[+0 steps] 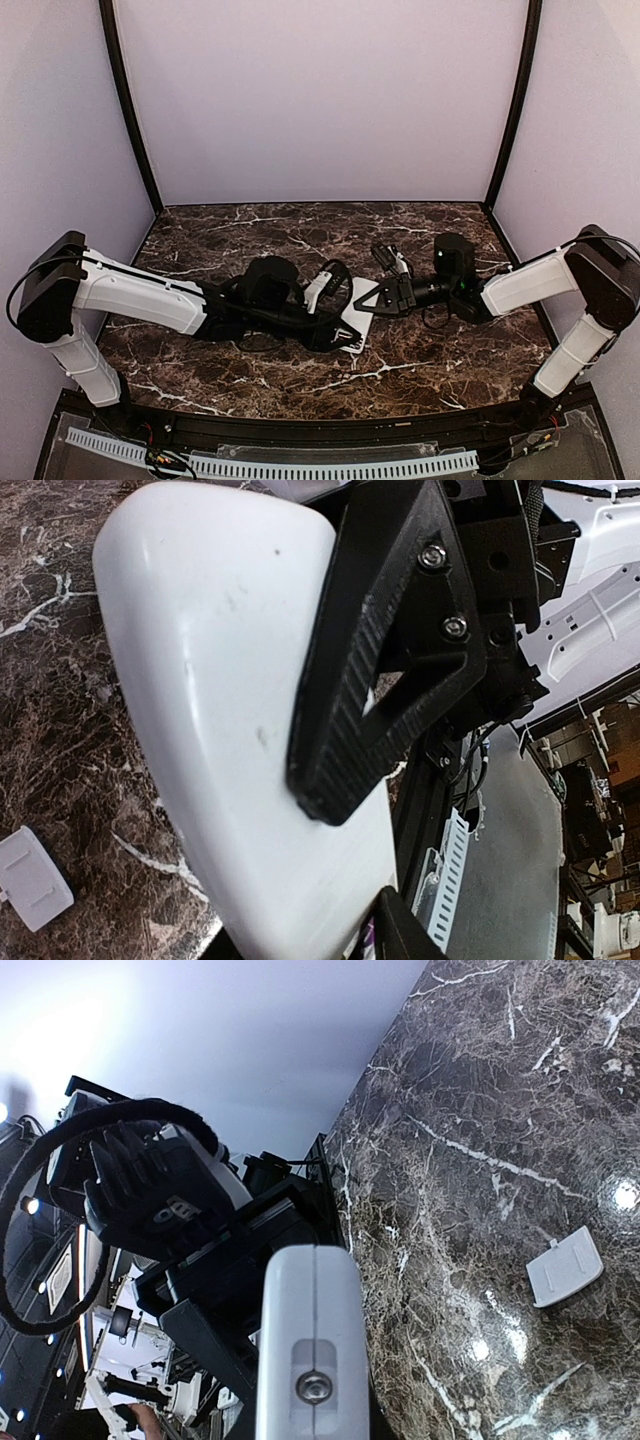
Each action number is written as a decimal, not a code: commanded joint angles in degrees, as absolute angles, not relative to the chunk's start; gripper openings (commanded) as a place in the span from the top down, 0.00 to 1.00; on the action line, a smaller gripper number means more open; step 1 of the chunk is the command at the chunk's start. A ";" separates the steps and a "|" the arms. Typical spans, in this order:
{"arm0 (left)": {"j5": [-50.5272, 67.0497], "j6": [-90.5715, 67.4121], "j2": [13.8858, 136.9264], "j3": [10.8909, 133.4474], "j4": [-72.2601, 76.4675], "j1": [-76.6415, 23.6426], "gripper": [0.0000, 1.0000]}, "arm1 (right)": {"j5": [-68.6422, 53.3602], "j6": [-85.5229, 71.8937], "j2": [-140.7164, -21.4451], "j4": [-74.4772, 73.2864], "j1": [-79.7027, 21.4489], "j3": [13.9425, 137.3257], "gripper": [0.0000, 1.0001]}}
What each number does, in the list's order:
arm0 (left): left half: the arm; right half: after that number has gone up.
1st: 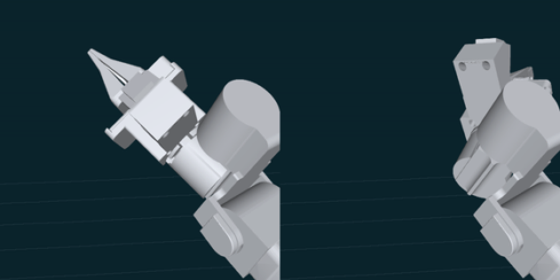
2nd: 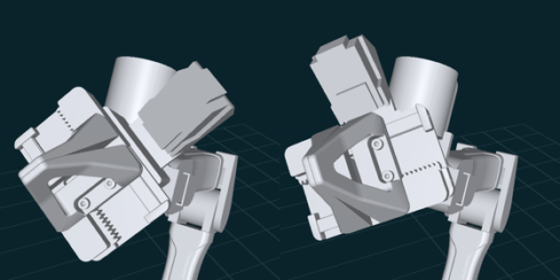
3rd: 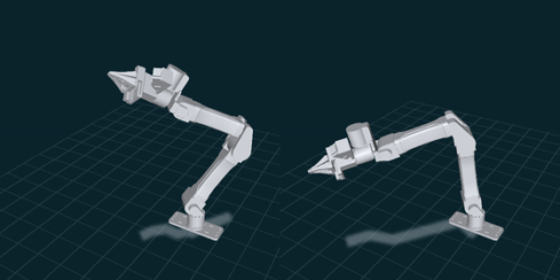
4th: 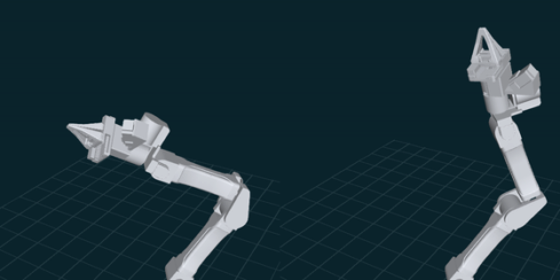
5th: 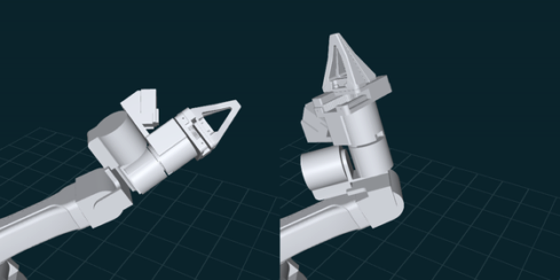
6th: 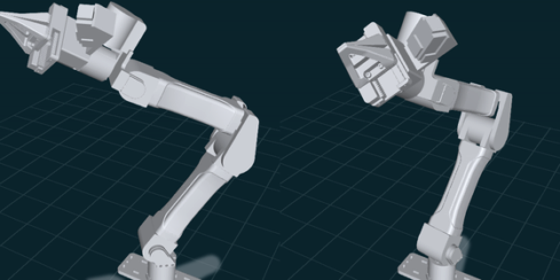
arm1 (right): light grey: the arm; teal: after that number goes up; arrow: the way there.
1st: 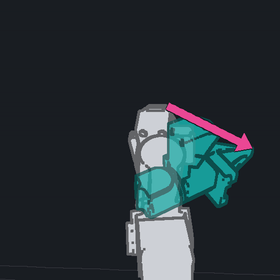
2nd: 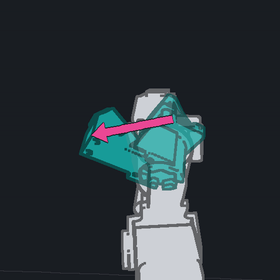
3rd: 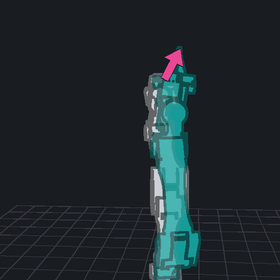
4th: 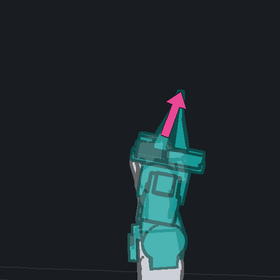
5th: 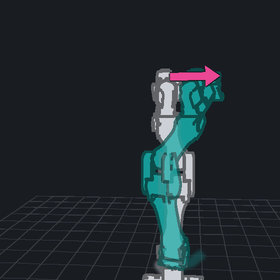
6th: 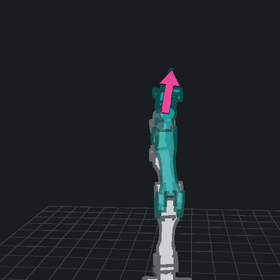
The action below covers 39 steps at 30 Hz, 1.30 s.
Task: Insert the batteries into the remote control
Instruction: Press the battery in the battery compartment, then pass from the right arm to the left
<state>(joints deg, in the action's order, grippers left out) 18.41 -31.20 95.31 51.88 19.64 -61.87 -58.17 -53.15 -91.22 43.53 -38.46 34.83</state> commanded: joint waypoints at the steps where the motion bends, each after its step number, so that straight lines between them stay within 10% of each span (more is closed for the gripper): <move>1: 12.55 -27.83 95.78 51.60 10.85 -61.53 0.69 | -59.73 -56.76 -88.85 47.69 -38.57 35.56 1.00; 8: 8.97 -26.63 95.17 51.84 5.42 -60.30 0.73 | -60.11 -57.13 -87.78 47.90 -38.10 34.82 1.00; 18: 13.96 -20.39 91.57 54.15 5.51 -59.70 0.32 | -58.49 -53.98 -88.02 44.27 -34.24 31.76 1.00; 39: -4.66 -15.38 103.16 72.54 -7.30 -66.19 0.04 | -49.66 -53.73 -87.01 41.58 -33.71 29.27 1.00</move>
<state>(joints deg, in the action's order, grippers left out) -0.49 -15.55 99.39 68.77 -0.67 -65.06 -51.83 -53.47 -89.30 40.82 -33.43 30.24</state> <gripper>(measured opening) 0.944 0.140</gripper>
